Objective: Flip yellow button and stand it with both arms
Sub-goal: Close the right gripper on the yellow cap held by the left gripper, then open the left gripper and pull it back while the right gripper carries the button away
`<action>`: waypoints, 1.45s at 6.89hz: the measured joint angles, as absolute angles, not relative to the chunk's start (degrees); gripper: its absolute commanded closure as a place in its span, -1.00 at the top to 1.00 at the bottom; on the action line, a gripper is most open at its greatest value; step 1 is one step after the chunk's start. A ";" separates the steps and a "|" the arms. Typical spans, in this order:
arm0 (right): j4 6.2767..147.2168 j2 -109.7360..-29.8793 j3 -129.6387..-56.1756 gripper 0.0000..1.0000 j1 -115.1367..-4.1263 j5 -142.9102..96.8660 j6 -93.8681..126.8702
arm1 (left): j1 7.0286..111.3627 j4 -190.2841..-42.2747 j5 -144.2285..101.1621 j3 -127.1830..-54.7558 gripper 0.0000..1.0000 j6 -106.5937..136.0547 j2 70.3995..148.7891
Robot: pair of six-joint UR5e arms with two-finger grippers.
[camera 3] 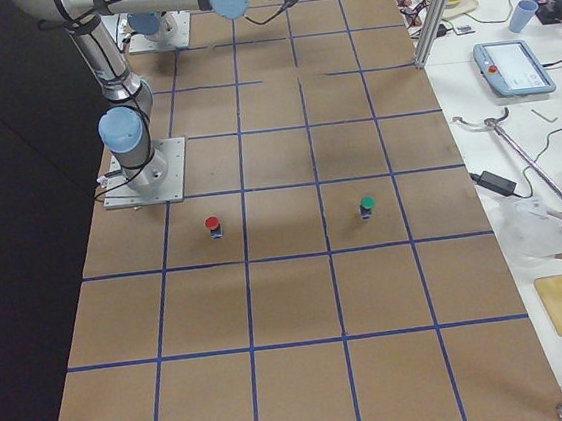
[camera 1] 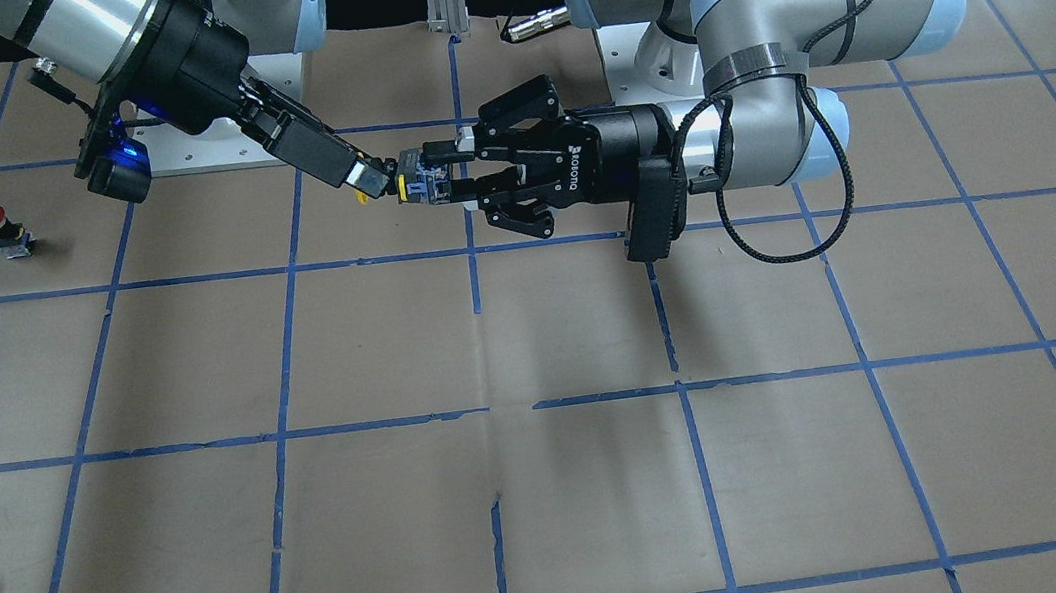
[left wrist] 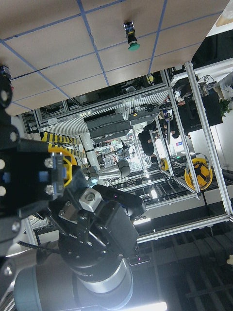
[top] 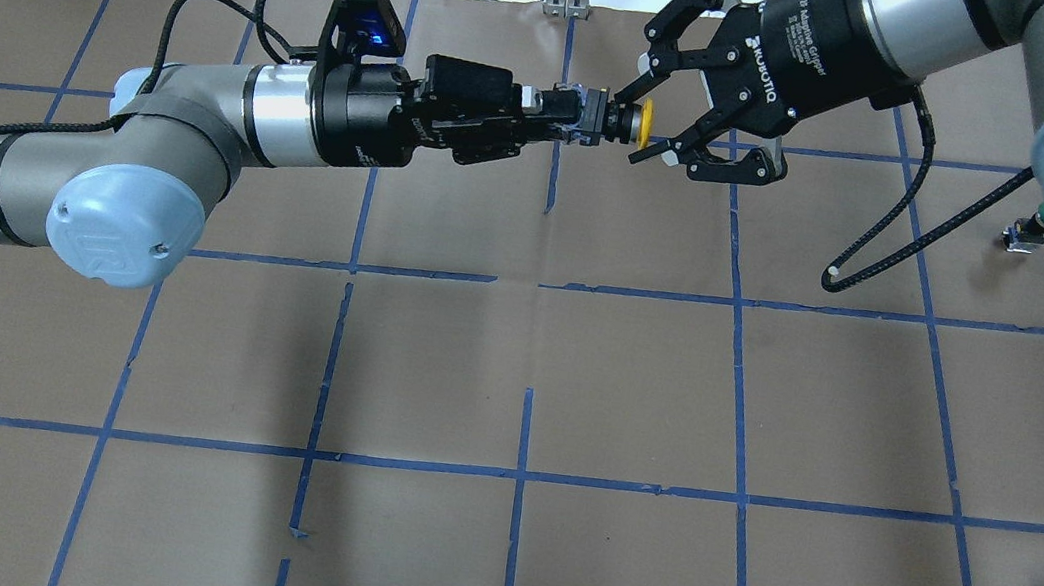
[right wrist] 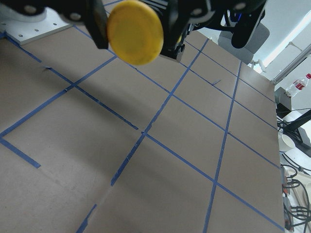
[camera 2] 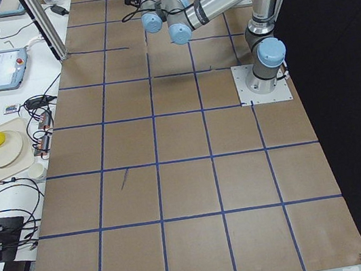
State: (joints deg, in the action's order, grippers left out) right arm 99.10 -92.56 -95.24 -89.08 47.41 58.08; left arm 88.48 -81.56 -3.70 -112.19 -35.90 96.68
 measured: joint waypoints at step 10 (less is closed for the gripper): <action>99.16 -92.41 -96.06 -0.84 -85.67 71.66 21.70 | 89.56 -70.57 44.90 -97.97 1.00 5.59 89.72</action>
